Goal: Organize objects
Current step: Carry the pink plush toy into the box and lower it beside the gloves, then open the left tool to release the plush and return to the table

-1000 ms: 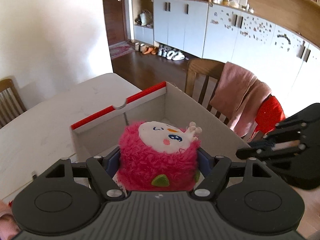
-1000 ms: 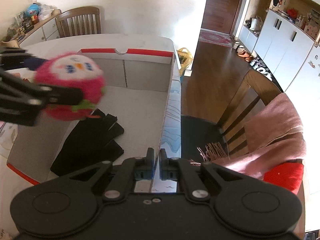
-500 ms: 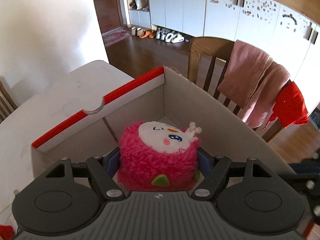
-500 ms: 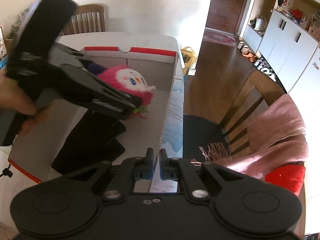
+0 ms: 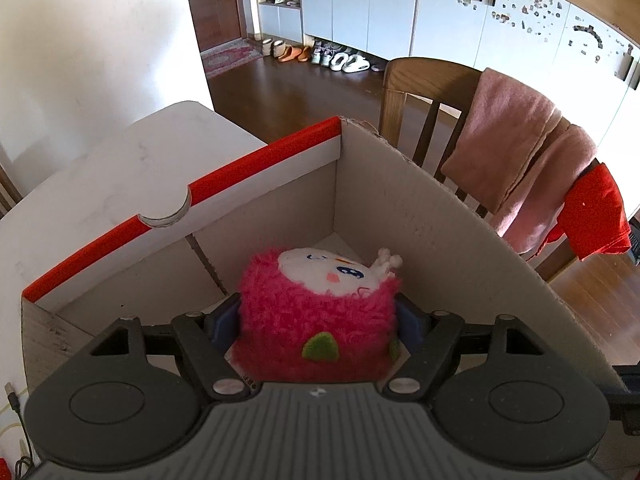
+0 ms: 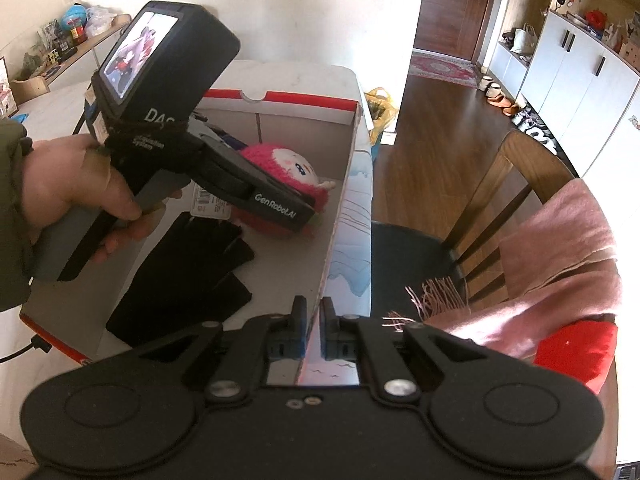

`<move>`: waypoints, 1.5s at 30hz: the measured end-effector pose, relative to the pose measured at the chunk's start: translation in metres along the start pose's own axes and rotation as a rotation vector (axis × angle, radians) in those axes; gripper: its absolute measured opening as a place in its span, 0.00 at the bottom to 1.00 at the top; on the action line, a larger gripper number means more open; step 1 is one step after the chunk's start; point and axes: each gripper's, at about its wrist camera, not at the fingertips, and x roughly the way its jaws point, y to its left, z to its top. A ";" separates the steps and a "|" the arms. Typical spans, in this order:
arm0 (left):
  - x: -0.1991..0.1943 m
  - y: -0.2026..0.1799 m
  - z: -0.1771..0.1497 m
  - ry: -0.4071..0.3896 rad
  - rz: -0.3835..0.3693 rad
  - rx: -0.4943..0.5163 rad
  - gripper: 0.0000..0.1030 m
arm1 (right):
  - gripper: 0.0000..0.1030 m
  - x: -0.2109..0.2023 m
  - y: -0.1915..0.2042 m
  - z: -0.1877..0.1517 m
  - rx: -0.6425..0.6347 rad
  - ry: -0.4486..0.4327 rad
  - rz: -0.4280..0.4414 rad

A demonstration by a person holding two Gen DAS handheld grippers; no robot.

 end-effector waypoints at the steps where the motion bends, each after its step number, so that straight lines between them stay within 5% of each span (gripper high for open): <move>1: -0.001 0.001 0.001 0.002 -0.003 -0.001 0.77 | 0.05 0.000 0.000 0.000 0.000 0.001 0.000; 14: -0.028 0.007 -0.009 -0.015 -0.030 -0.036 0.80 | 0.05 0.000 -0.001 0.000 0.022 0.003 0.000; 29: -0.114 0.023 -0.038 -0.137 -0.059 -0.117 0.80 | 0.05 0.001 0.002 0.002 0.025 0.002 -0.021; 45: -0.186 0.089 -0.121 -0.177 0.056 -0.269 0.89 | 0.04 0.000 0.001 0.008 0.038 -0.011 -0.037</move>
